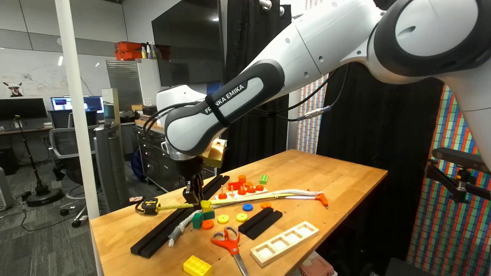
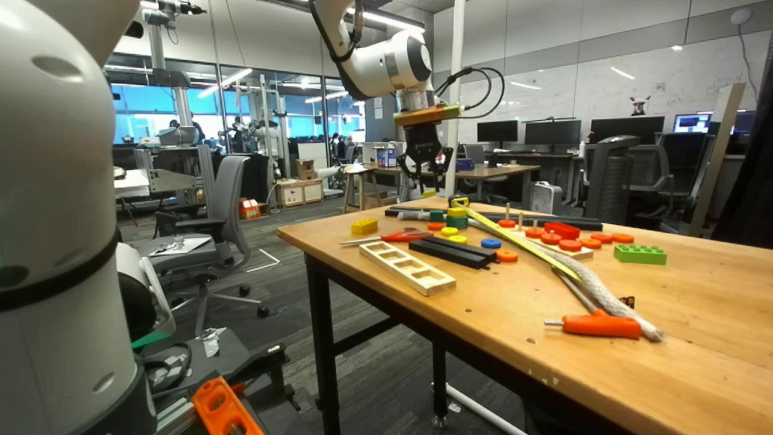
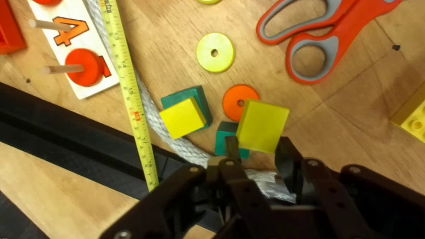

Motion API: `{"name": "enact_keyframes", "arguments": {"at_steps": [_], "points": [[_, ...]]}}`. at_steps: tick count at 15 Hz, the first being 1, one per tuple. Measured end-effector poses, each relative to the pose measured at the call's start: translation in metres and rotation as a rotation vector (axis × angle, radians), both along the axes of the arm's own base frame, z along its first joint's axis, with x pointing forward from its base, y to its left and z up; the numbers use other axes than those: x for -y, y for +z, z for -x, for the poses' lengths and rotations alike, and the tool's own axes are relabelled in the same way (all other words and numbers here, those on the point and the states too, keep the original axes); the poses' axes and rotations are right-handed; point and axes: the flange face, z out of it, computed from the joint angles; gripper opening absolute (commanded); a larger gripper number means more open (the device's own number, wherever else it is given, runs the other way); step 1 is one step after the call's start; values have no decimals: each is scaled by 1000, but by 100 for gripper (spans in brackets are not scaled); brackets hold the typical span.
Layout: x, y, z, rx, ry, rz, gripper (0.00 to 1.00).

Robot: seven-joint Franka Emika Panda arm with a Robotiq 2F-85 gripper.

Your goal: Pick up the yellow block on the back left side of the table and place it on top of the stacked blocks

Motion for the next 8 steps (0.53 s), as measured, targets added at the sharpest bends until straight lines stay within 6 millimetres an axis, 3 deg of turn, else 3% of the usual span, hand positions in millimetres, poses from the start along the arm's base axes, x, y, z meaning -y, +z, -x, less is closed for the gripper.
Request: {"name": "enact_keyframes", "arguments": {"at_steps": [4, 8], "points": [[27, -6, -14, -10, 6, 5, 19], [41, -11, -30, -15, 13, 1, 19]]}}
